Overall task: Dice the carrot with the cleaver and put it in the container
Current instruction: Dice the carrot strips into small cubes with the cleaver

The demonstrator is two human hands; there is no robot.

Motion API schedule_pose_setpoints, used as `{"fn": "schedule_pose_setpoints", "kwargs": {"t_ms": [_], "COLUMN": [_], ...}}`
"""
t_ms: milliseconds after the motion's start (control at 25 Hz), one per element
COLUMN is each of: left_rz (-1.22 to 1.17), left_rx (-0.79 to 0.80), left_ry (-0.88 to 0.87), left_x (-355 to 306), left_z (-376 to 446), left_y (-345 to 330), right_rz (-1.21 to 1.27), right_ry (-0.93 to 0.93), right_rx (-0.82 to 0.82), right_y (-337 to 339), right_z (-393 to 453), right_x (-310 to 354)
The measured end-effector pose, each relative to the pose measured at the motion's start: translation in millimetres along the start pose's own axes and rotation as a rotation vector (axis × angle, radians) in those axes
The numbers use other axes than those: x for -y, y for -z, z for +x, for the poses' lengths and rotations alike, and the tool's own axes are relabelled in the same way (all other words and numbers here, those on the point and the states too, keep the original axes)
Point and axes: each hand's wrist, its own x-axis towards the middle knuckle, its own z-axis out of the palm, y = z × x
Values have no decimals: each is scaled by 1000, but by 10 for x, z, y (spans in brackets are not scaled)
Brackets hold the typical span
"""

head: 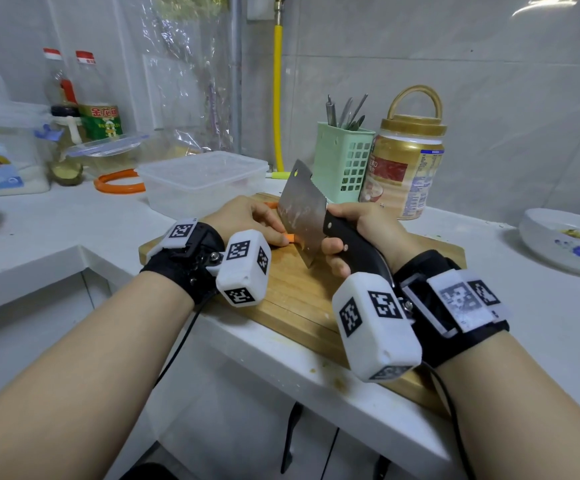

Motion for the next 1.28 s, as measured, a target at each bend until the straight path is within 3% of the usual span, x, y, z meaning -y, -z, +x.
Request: {"fn": "schedule_pose_setpoints", "kwargs": {"t_ms": [440,1280], "left_rz": [-15,-84], "left_rx": [11,3], "left_ry": [-25,11], "left_x": [30,16], "left_z": [4,-7], "left_y": [9,-9], "right_rz": [-25,9], "right_ry": [67,28], "right_rx": [16,-42], "right_y": [5,-172], "right_z": [-29,16], "right_x": [15,171]}}
